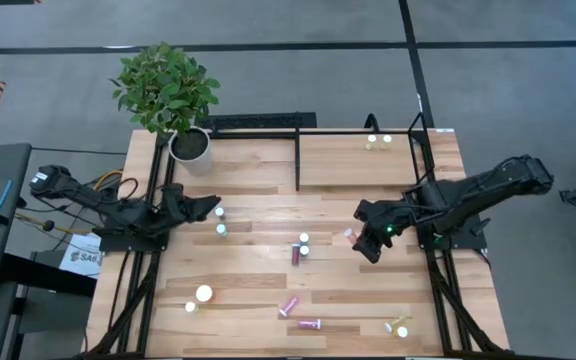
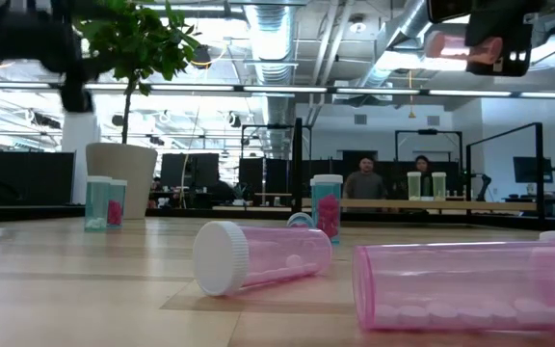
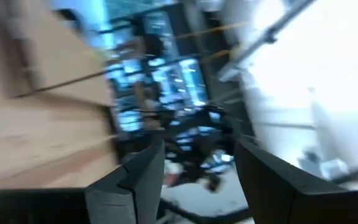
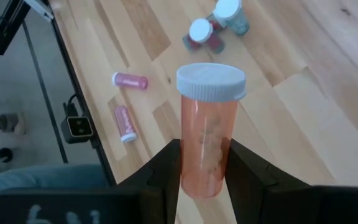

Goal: Pick and place medicine bottles onto shelf by color
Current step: Move the top orange pill bottle to the center of the table

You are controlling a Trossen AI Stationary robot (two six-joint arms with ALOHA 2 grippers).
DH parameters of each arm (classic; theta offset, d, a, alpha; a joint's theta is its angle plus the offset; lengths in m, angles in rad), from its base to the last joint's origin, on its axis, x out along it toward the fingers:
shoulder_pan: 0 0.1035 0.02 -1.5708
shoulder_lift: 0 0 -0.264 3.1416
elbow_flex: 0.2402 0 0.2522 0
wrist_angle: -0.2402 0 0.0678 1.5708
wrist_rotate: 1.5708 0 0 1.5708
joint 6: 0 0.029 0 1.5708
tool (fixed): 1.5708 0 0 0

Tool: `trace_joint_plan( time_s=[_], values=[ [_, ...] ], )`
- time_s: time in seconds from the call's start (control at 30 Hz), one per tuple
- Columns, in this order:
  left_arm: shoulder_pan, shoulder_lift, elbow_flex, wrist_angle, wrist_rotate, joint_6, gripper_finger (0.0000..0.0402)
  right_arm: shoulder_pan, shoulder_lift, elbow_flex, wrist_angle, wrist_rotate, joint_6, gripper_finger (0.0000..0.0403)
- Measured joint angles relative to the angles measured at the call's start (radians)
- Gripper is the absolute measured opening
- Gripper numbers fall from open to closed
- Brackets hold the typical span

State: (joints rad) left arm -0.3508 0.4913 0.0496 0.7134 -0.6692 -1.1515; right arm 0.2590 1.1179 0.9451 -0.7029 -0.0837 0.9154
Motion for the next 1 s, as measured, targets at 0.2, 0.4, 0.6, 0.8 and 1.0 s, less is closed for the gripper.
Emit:
trace_joint_plan(
  time_s=[0.2,0.4,0.6,0.8,1.0],
  values=[
    [0.0,0.281,0.236,-0.118,0.098,0.065,0.018,0.034,0.0,0.0,0.0,0.002,0.0,0.0127],
    [0.002,0.688,0.521,-0.156,0.227,0.095,0.0181,0.074,0.0,0.0,0.0,0.003,0.0,0.0127],
    [0.022,0.965,0.751,-0.151,0.447,0.091,0.0198,0.114,0.0,0.0,0.001,0.002,-0.008,0.0127],
    [0.053,1.181,0.932,-0.156,0.519,0.028,0.0236,0.143,0.0,0.0,0.017,-0.025,-0.068,0.0127],
    [0.09,1.343,1.083,-0.153,0.527,-0.007,0.0266,0.15,0.0,0.0,0.054,-0.126,-0.113,0.0127]
  ],
)
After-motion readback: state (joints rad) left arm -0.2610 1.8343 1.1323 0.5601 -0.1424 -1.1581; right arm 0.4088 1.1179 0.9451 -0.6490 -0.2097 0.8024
